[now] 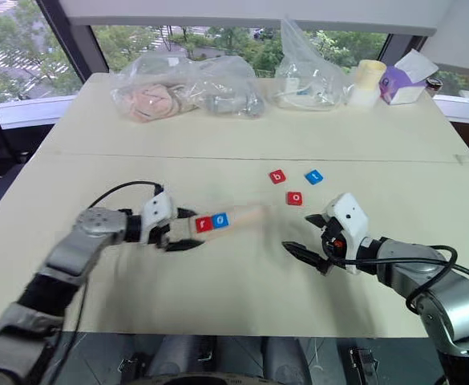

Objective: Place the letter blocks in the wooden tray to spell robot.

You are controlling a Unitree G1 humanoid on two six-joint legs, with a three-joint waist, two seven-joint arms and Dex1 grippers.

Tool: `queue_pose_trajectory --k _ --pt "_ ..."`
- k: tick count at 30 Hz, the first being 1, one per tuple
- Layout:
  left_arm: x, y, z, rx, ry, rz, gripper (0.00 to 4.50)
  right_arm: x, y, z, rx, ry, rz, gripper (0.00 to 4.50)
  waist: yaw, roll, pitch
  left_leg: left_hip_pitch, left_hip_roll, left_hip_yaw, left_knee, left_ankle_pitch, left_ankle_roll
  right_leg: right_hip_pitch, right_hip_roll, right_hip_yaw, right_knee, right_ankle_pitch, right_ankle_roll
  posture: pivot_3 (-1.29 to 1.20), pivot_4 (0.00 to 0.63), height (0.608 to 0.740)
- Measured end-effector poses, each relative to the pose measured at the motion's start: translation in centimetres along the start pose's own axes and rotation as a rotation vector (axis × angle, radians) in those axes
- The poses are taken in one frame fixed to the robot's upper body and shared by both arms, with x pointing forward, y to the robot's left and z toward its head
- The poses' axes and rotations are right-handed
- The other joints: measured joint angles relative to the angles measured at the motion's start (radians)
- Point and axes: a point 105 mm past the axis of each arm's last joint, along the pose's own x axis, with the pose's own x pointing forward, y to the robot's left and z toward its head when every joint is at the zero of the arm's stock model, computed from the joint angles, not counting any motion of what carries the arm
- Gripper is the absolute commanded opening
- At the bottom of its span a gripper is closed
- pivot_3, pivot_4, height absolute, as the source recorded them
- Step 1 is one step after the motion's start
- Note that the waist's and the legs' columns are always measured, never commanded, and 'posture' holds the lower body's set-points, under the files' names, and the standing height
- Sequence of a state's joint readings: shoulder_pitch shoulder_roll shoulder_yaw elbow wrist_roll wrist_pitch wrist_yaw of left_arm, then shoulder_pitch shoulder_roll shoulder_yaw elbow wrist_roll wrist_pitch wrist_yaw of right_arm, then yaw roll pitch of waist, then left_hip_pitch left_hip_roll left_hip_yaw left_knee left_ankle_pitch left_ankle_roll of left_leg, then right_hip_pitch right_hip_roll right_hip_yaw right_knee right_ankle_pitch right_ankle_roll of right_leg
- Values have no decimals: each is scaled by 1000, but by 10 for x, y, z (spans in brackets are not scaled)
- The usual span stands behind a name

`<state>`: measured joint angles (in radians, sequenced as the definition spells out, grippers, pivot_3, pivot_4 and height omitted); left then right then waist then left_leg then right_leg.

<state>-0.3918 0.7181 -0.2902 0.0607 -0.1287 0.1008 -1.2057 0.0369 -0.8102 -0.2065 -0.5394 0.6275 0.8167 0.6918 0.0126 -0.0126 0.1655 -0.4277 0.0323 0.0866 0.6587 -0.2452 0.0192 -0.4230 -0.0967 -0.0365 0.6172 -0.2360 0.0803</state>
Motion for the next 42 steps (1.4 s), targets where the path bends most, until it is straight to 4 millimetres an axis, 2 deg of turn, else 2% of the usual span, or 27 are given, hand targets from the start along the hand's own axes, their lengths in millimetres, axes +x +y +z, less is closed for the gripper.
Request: queue_pose_trajectory --k 2,5,11,15,17,18,25,28,30,33,35,37,39,42 --pt "-1 3 2 122 34 -69 3143 -1 -3 0 -3 -3 -4 4500 0 1 -1 0 0 0 0 0 0 0 0 0 0 0 0 0 150 739" --pt "5 12 3 168 25 -124 3143 -1 -5 0 -7 -4 -12 4500 0 4 -3 0 0 0 1 0 0 1 2 0 0 0 0 0 150 739" --pt "23 25 7 105 -32 -150 3143 -2 2 -9 15 11 -15 4500 30 8 -5 1 -2 -1 7 0 2 2 0 -3 -1 0 0 0 150 739" --pt "27 26 6 70 -47 -146 3143 -3 6 -12 21 9 -22 4500 30 8 -5 1 -2 0 7 0 2 5 -2 -3 -5 0 0 0 150 739" --pt "27 26 6 63 -49 -146 4181 -4 6 -11 18 5 -29 4500 29 8 -5 1 -2 1 7 0 3 5 -4 -3 -5 0 0 0 150 739" --pt "28 26 5 59 -49 -139 4469 -5 6 -10 16 2 -33 4500 29 8 -5 1 -2 1 7 0 3 5 -5 -4 -5 0 0 0 150 739" --pt "26 31 6 65 -59 -107 4469 -5 3 -4 12 -15 -46 4500 27 8 -6 1 -2 0 6 1 7 5 -4 -7 -4 1 0 0 150 739" --pt "11 36 0 -54 -41 -66 4469 3 -6 15 20 -98 -79 4500 15 4 -3 -2 -1 1 6 1 7 4 -3 -7 -2 3 0 0 150 739" --pt "-16 41 1 -175 -54 -7 4469 12 -19 33 16 -146 -126 4500 -10 -1 0 -8 1 1 7 2 6 -3 -2 -6 -1 8 6 0 150 739" --pt "-53 48 27 -239 -134 68 4469 32 -38 51 13 -152 -198 4500 -24 -1 1 -13 1 -1 7 3 5 -8 -1 -7 -1 9 7 0 150 739" --pt "-70 42 43 -275 -189 90 4469 57 -49 63 59 -164 -219 4500 -38 0 1 -14 1 -1 6 3 5 -10 -1 -7 -1 9 8 0 150 739" --pt "-75 32 51 -302 -218 91 4469 74 -57 68 74 -143 -238 4500 -34 2 2 -14 1 0 5 3 5 -11 0 -7 0 8 8 0 150 739" --pt "-76 25 50 -343 -219 95 4469 84 -62 69 67 -123 -249 4500 -24 2 2 -15 1 -1 5 3 5 -11 0 -7 1 8 10 0 150 739" --pt "-86 19 52 -403 -239 171 4469 113 -64 72 39 -81 -226 4500 -29 0 4 -15 0 0 6 4 4 -10 0 -7 1 8 10 0 150 739"
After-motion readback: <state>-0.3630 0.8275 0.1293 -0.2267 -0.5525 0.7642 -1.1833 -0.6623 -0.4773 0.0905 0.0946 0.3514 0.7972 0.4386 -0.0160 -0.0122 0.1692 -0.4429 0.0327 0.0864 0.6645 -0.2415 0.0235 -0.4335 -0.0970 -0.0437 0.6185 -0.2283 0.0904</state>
